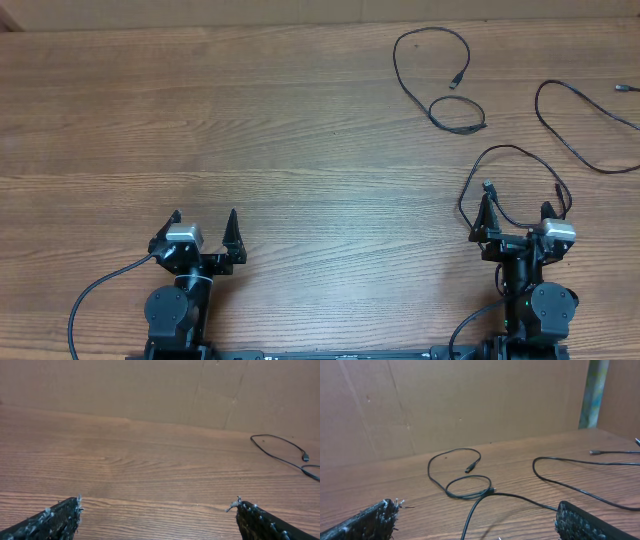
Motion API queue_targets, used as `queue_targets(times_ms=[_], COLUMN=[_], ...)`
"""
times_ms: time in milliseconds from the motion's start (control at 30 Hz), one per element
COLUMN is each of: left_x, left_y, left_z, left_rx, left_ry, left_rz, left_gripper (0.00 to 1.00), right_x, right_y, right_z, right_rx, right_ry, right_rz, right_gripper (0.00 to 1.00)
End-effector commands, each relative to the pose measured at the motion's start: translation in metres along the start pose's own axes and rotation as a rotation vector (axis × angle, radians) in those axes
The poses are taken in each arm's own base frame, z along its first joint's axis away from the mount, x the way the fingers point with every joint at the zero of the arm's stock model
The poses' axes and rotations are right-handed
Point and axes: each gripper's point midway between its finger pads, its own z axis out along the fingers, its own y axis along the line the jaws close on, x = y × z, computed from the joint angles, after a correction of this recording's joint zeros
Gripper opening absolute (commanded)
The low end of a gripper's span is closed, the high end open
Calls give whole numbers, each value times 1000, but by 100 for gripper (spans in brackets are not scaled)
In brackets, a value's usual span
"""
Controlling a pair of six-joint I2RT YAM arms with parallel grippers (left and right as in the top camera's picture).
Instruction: Untangle cables
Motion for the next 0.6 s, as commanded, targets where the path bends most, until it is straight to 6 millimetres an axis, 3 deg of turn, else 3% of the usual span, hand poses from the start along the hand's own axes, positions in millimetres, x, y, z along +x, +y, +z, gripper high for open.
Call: queue_targets(times_ms=[0, 200, 567], left_x=[4, -7, -6], left_y=[-3, -5, -5], left_z=[1, -2, -2], left_rx=[18, 25, 25], left_ry=[10, -37, -36], left_rz=[19, 20, 20], left_gripper=[100, 100, 100], right_x=[2, 2, 3], right_y=[1, 1, 1], right_z=[0, 0, 0], right_rx=[-8, -8, -8], right_ry=[-4, -4, 0], right_rz=[-5, -5, -5], right_gripper=[100, 100, 100])
